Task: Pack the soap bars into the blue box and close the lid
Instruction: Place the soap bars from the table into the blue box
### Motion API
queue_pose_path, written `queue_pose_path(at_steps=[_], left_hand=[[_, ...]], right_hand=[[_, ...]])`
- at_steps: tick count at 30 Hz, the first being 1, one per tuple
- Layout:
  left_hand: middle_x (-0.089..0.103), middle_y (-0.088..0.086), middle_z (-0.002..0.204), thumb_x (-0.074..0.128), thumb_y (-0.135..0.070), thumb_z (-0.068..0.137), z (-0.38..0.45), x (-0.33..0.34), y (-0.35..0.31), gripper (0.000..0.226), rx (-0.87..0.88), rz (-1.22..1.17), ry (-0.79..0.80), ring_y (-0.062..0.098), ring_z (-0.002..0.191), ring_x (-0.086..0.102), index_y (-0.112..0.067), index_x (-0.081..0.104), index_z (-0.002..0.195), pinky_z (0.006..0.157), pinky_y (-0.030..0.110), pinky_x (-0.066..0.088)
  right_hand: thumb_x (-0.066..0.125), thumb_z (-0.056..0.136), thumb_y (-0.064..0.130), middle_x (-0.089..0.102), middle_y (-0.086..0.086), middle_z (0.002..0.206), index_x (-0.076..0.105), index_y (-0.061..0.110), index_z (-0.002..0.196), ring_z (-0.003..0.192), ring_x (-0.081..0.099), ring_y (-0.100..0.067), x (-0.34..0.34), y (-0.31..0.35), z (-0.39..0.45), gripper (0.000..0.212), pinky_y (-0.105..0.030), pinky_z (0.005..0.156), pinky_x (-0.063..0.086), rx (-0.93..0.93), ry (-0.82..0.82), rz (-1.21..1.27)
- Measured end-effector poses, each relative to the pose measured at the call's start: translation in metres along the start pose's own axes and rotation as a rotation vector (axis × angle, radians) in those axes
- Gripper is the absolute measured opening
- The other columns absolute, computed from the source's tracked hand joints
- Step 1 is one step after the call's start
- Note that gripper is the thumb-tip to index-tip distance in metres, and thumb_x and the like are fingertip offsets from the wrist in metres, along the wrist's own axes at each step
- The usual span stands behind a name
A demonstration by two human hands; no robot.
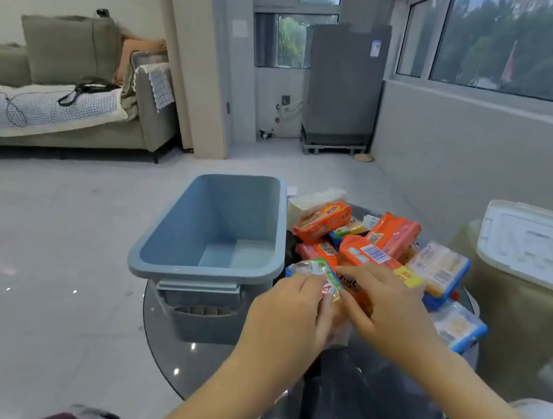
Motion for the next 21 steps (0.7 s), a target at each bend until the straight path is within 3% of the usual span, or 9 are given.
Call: queue_pose_path(at_steps=[3, 6, 8, 10, 12, 16, 18, 21], left_hand=[[0.07, -0.006, 0.071, 0.043, -0.036, 0.08, -0.004, 0.02, 0.011, 0.034, -0.113, -0.063, 0.087, 0.011, 0.057, 0.066, -0.017, 0.072, 0.084, 0.041, 0.018, 0.048], [0.072, -0.007, 0.082, 0.039, -0.041, 0.084, -0.01, 0.036, 0.026, 0.043, -0.226, -0.034, 0.193, 0.007, 0.062, 0.068, -0.015, 0.07, 0.099, 0.046, 0.016, 0.047], [0.066, -0.004, 0.113, 0.035, -0.041, 0.096, -0.01, 0.045, 0.033, 0.049, -0.312, -0.042, 0.267, 0.012, 0.093, 0.067, -0.014, 0.051, 0.133, 0.069, 0.021, 0.051], [0.056, -0.001, 0.128, 0.031, -0.044, 0.098, -0.014, 0.058, 0.043, 0.056, -0.407, -0.09, 0.322, 0.018, 0.111, 0.058, -0.017, 0.027, 0.148, 0.081, 0.027, 0.047], [0.058, 0.003, 0.127, 0.03, -0.044, 0.098, -0.017, 0.07, 0.046, 0.06, -0.456, -0.079, 0.4, 0.021, 0.11, 0.058, -0.016, 0.018, 0.15, 0.081, 0.03, 0.047], [0.06, 0.013, 0.123, 0.03, -0.046, 0.098, -0.021, 0.082, 0.05, 0.069, -0.538, -0.097, 0.456, 0.028, 0.106, 0.06, -0.013, 0.003, 0.153, 0.076, 0.033, 0.046], [0.061, 0.012, 0.124, 0.035, -0.047, 0.097, -0.025, 0.083, 0.055, 0.07, -0.603, -0.187, 0.445, 0.027, 0.107, 0.06, -0.015, 0.008, 0.152, 0.081, 0.033, 0.047], [0.065, 0.0, 0.121, 0.046, -0.041, 0.094, -0.03, 0.084, 0.058, 0.05, -0.686, -0.393, 0.392, 0.019, 0.107, 0.061, -0.02, 0.04, 0.139, 0.079, 0.028, 0.048]], right_hand=[[0.057, 0.088, 0.028, 0.062, 0.011, 0.111, 0.06, 0.023, 0.12, 0.098, 0.054, -0.002, 0.016, -0.024, 0.0, 0.033, -0.008, 0.079, 0.04, 0.141, -0.003, 0.142], [0.058, 0.088, 0.027, 0.064, 0.008, 0.11, 0.06, 0.021, 0.122, 0.092, 0.053, 0.0, 0.027, -0.035, 0.0, 0.035, -0.006, 0.076, 0.039, 0.214, 0.0, 0.189], [0.057, 0.089, 0.028, 0.064, 0.007, 0.115, 0.057, 0.02, 0.126, 0.095, 0.054, -0.001, 0.035, -0.041, 0.001, 0.039, -0.005, 0.074, 0.037, 0.276, 0.046, 0.22], [0.055, 0.089, 0.031, 0.063, 0.007, 0.122, 0.052, 0.022, 0.131, 0.101, 0.056, -0.003, 0.044, -0.047, 0.001, 0.043, -0.007, 0.075, 0.039, 0.339, 0.114, 0.24], [0.053, 0.09, 0.035, 0.063, 0.008, 0.122, 0.05, 0.022, 0.133, 0.096, 0.055, -0.002, 0.053, -0.047, 0.001, 0.045, -0.006, 0.067, 0.039, 0.381, 0.18, 0.263], [0.046, 0.093, 0.038, 0.063, 0.009, 0.099, 0.057, 0.023, 0.125, 0.085, 0.057, -0.006, 0.069, -0.05, -0.001, 0.036, -0.013, 0.058, 0.04, 0.468, 0.297, 0.334], [0.045, 0.094, 0.038, 0.065, 0.008, 0.101, 0.059, 0.024, 0.122, 0.089, 0.061, -0.01, 0.073, -0.053, -0.005, 0.035, -0.02, 0.064, 0.047, 0.522, 0.317, 0.399], [0.046, 0.093, 0.039, 0.068, 0.005, 0.107, 0.061, 0.026, 0.12, 0.095, 0.062, -0.013, 0.071, -0.053, -0.01, 0.034, -0.029, 0.074, 0.05, 0.569, 0.283, 0.46]])
Point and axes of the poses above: each hand's wrist, its own z-axis towards the middle knuckle, its own x-axis out of the palm, y = z × x, the point moved 10 cm from there along z, towards the middle knuckle
